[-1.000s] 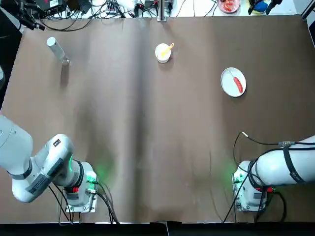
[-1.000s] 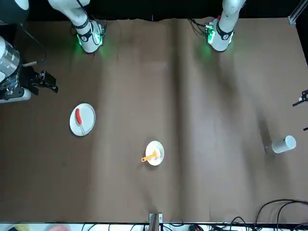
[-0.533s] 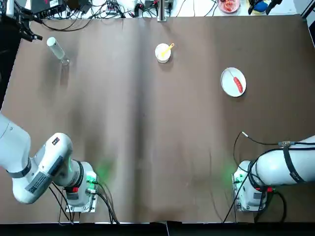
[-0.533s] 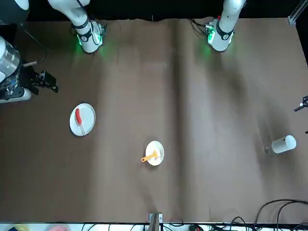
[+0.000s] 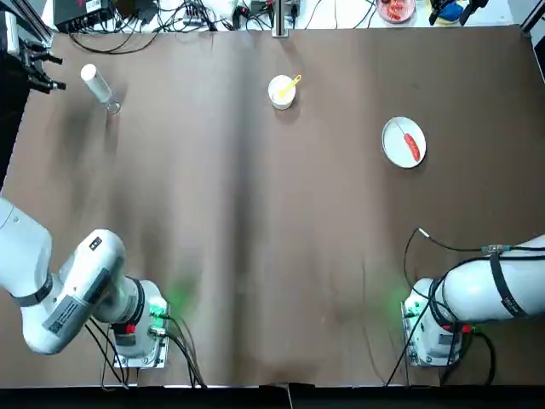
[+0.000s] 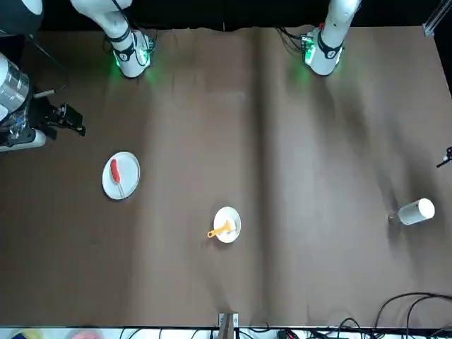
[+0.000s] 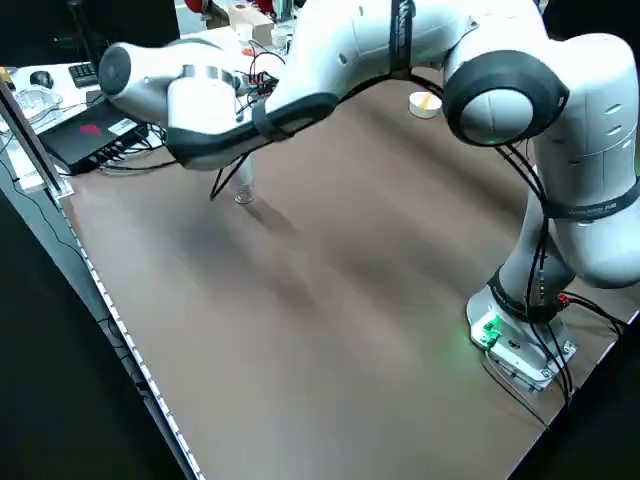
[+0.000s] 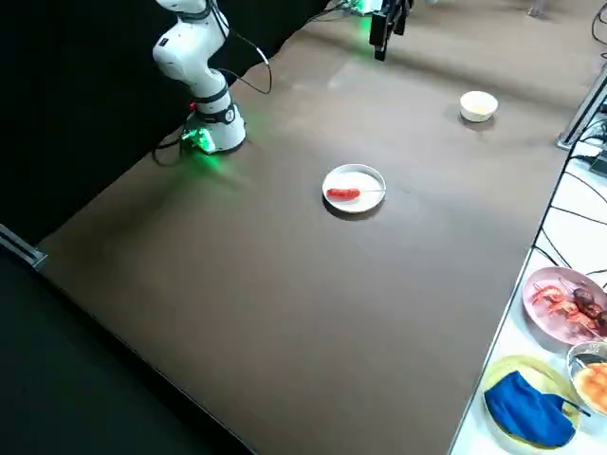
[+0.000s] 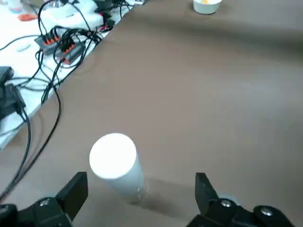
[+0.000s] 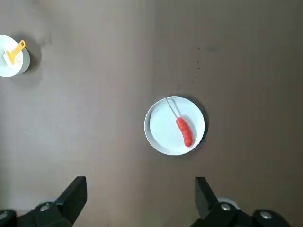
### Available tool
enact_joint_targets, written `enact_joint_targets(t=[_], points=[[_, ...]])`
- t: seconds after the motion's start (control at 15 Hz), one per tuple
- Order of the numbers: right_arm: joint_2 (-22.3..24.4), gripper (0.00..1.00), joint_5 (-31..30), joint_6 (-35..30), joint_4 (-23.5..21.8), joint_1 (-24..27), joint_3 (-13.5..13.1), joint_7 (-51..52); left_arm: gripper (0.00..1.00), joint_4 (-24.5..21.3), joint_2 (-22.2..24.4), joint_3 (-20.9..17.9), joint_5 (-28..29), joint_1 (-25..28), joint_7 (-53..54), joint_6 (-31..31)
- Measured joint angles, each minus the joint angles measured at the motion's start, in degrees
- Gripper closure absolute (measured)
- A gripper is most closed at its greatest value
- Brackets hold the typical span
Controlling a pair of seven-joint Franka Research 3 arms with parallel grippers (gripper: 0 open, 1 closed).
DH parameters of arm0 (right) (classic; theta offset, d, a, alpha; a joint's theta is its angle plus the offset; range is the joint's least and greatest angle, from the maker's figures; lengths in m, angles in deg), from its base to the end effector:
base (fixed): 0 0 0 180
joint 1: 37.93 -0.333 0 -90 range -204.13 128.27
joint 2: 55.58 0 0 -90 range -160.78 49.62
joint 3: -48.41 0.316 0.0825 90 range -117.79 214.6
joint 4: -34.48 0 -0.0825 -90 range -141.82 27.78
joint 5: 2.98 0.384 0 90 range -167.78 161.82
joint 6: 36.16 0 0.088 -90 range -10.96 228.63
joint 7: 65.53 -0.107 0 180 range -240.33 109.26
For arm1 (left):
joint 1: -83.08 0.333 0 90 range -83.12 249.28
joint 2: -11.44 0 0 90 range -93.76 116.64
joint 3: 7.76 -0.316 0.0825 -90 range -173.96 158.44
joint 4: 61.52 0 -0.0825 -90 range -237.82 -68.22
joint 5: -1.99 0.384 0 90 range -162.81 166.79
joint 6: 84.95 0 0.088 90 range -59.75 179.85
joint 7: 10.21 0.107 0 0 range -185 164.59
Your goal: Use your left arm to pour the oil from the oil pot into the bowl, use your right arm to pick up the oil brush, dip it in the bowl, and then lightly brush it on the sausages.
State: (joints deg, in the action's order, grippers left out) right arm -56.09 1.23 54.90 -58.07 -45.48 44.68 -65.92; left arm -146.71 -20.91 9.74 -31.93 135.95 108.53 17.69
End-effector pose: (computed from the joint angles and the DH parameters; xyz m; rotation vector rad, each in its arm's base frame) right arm 0.5556 0.0450 0.6004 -3.0683 -0.0878 0.0576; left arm 0.5642 0.3846 0.3601 2.1388 -1.4958 0.8966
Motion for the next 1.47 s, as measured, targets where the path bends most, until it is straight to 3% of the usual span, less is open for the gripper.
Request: enact_joint_targets(t=[0.53, 0.87, 1.47], points=[[0.0, 0.0, 0.0, 0.0, 0.0, 0.0, 0.0, 0.0, 0.0, 0.0, -6.4, -0.2, -6.5, 0.1, 0.1, 4.3], [0.0, 0.0, 0.0, 0.0, 0.0, 0.0, 0.1, 0.0, 0.0, 0.0, -10.5, -0.4, -10.5, 1.2, 7.2, 4.9], [0.0, 0.0, 0.0, 0.0, 0.0, 0.0, 0.1, 0.0, 0.0, 0.1, -16.6, 0.5, -10.8, 0.3, 11.9, 12.4]])
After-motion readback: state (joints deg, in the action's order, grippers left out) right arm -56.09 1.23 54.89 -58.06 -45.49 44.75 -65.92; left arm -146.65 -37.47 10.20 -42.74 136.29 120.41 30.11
